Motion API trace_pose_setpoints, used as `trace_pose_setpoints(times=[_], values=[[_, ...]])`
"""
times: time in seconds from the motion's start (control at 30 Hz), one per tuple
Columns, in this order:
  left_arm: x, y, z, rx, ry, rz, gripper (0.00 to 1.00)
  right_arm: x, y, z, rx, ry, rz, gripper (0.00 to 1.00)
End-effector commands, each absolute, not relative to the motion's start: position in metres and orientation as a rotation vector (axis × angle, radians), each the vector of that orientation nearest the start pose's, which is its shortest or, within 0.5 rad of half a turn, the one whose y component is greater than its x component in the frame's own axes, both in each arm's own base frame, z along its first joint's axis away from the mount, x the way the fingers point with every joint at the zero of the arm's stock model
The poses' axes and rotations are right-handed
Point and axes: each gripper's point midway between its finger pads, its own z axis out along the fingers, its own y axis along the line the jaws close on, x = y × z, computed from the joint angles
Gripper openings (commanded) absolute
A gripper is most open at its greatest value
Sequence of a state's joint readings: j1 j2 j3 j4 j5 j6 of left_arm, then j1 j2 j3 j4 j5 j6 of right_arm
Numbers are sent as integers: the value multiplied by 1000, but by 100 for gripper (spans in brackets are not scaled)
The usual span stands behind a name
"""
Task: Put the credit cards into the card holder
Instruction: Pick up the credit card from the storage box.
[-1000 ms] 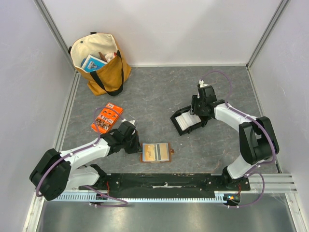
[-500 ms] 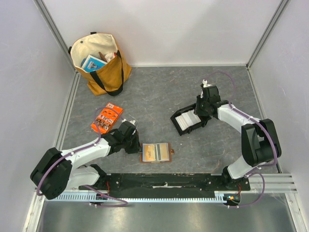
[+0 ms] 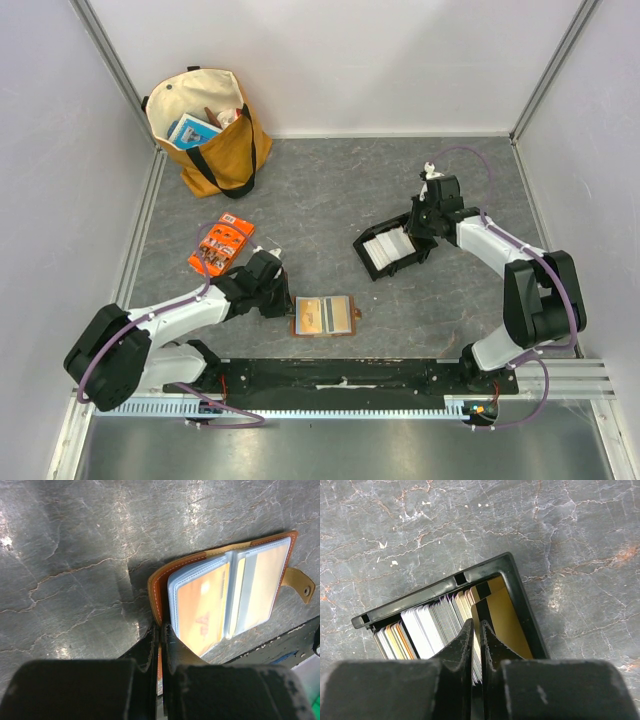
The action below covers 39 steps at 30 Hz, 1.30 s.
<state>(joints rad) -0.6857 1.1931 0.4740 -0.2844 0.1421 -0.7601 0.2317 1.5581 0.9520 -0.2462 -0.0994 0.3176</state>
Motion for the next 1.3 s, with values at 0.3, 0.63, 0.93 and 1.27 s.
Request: trace_pose_setpoints(times=[0.3,0.63,0.93,1.27], values=[[168,-211,31,-28,2696,-726,2,372,97,89,82,2427,252,5],[169,-212,30,-19,2696,-733,2,370,75,88,41,2461,25,12],[167,-212,28,-12,2703,-731,2,357,74,75,-34,2525,-178,17],[167,-212,28,-13,2702,-734,2,352,78,74,-77,2541,-193,10]])
